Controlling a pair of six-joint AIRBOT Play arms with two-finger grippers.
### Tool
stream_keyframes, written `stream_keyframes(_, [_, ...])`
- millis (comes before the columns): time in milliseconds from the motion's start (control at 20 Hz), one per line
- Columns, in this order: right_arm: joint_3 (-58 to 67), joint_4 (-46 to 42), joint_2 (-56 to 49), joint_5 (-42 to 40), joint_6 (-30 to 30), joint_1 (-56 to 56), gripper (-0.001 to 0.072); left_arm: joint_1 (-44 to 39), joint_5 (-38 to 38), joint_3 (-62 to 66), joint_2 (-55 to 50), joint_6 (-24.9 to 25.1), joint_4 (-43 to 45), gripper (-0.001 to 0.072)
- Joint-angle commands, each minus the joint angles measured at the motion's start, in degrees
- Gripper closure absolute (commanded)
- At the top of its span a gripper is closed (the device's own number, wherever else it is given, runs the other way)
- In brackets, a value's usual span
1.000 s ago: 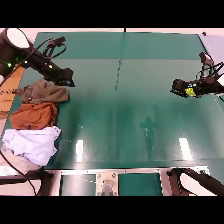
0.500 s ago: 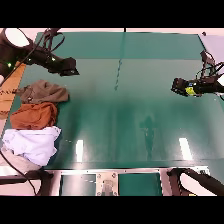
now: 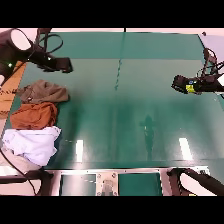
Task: Fold the shirts.
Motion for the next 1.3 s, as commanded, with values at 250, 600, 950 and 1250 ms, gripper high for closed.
stream_keyframes(250, [-0.04,2.05,0.00,-1.57,0.00,0.02,0.0338,9.97,-8.68,-0.04,-13.70,-4.79,17.86,-0.0006])
stream_keyframes(600, [-0.04,2.05,0.00,-2.16,0.00,0.02,0.0463,11.26,-9.92,0.04,-21.64,-4.74,16.98,0.0466])
stream_keyframes(950, [0.11,2.03,0.00,-2.12,0.00,0.00,0.0662,8.15,-15.02,18.18,-20.74,-4.37,15.28,0.0670])
stream_keyframes(1250, [1.29,2.05,0.00,2.43,-0.02,-4.57,0.0693,-6.21,-13.44,28.70,-12.87,-4.63,8.28,0.0670])
